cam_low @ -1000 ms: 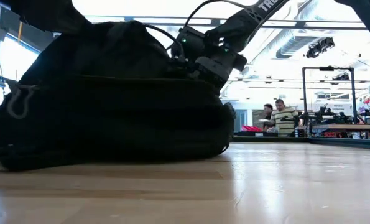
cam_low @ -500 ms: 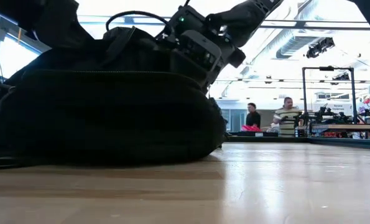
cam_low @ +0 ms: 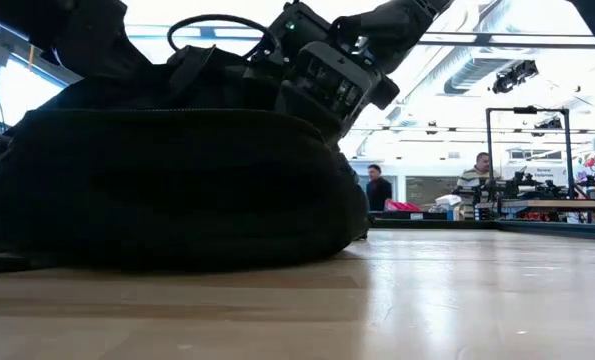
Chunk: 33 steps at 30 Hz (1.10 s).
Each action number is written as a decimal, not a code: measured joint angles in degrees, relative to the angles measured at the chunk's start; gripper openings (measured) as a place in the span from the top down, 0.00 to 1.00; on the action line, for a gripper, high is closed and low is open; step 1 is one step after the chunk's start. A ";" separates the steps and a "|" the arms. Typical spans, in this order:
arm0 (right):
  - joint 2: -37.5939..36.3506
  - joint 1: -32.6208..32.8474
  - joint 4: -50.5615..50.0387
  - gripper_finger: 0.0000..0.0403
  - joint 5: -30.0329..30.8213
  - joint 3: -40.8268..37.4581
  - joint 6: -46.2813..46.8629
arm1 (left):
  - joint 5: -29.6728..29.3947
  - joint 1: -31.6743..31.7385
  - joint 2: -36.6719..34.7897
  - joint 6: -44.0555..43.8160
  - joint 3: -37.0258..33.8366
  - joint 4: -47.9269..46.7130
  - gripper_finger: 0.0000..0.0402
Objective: Unpack backpack
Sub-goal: Remove the cellphone from the backpack
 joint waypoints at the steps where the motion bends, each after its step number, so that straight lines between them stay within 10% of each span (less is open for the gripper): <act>1: 0.00 0.06 -0.21 0.43 -0.67 0.00 -0.02 | 0.14 0.01 0.00 0.03 0.00 0.01 1.00; 10: -0.15 1.40 -1.35 0.95 -1.77 0.07 0.28 | 0.93 0.08 0.00 0.20 0.00 -0.12 1.00; 33: -29.39 12.26 -20.61 0.97 35.70 -0.09 3.78 | 2.26 0.36 0.00 0.45 0.02 -0.10 1.00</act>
